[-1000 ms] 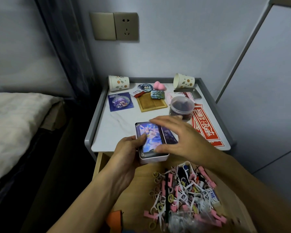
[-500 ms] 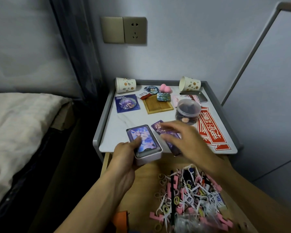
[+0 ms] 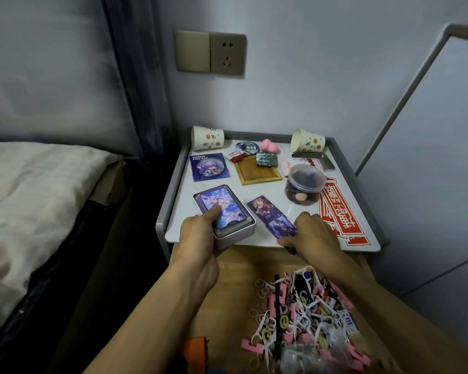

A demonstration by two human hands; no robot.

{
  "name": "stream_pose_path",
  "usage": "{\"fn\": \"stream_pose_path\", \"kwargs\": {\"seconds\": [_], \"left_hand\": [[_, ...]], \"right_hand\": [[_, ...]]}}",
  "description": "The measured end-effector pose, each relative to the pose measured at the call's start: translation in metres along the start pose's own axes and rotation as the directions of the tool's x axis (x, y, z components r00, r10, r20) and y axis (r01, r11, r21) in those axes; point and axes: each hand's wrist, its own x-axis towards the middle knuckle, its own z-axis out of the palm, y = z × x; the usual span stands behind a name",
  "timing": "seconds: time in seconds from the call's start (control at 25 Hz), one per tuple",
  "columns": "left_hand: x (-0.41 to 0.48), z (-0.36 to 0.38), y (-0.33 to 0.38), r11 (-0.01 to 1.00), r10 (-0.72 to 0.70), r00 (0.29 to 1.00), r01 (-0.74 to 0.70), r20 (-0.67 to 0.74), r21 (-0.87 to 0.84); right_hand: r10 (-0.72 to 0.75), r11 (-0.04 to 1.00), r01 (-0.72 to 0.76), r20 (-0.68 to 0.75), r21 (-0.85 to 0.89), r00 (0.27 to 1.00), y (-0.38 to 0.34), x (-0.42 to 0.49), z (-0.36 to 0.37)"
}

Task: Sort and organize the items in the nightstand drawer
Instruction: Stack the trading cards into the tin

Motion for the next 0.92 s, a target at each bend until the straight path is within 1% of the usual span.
{"fn": "stream_pose_path", "kwargs": {"seconds": [0.08, 0.16, 0.24, 0.32, 0.36, 0.4, 0.6, 0.72, 0.76, 0.92], "left_hand": [[-0.001, 0.0, 0.003, 1.0, 0.014, 1.0, -0.014, -0.012, -0.004], [-0.003, 0.0, 0.008, 0.999, 0.03, 0.999, -0.03, -0.015, -0.025], [-0.005, 0.0, 0.013, 0.998, 0.048, 0.999, -0.048, -0.001, -0.038], [-0.007, -0.001, 0.017, 0.997, 0.057, 0.998, -0.056, 0.011, -0.044], [-0.008, -0.003, 0.019, 0.997, 0.057, 0.998, -0.057, 0.011, -0.053], [-0.009, -0.005, 0.02, 0.997, 0.055, 0.998, -0.054, 0.004, -0.063], [-0.011, -0.009, 0.026, 0.995, 0.037, 0.999, -0.039, -0.026, -0.096], [-0.01, -0.01, 0.028, 0.994, 0.045, 0.998, -0.048, -0.037, -0.095], [-0.01, -0.011, 0.027, 0.995, 0.042, 0.998, -0.046, -0.038, -0.09], [-0.01, -0.012, 0.026, 0.996, 0.032, 0.999, -0.035, -0.039, -0.081]], "right_hand": [[0.008, 0.999, -0.006, 0.039, -0.042, 0.999, -0.002, -0.002, -0.004], [0.004, 1.0, -0.004, 0.075, 0.006, 0.997, -0.005, -0.002, -0.007], [-0.025, 0.985, 0.011, 0.084, 0.17, 0.996, -0.009, 0.001, -0.01], [-0.065, 0.923, 0.036, 0.064, 0.383, 0.996, -0.014, 0.007, -0.015], [-0.073, 0.899, 0.042, 0.055, 0.436, 0.996, -0.019, 0.012, -0.018], [-0.068, 0.894, 0.041, 0.044, 0.446, 0.997, -0.023, 0.018, -0.019], [-0.019, 0.975, 0.011, 0.036, 0.22, 0.999, -0.035, 0.044, -0.001], [-0.056, 0.998, 0.056, 0.022, 0.002, 0.998, -0.045, 0.049, 0.0], [-0.07, 0.996, 0.071, 0.033, -0.045, 0.997, -0.05, 0.049, -0.003], [-0.052, 0.993, 0.061, 0.088, -0.098, 0.995, -0.064, 0.049, -0.011]]}}
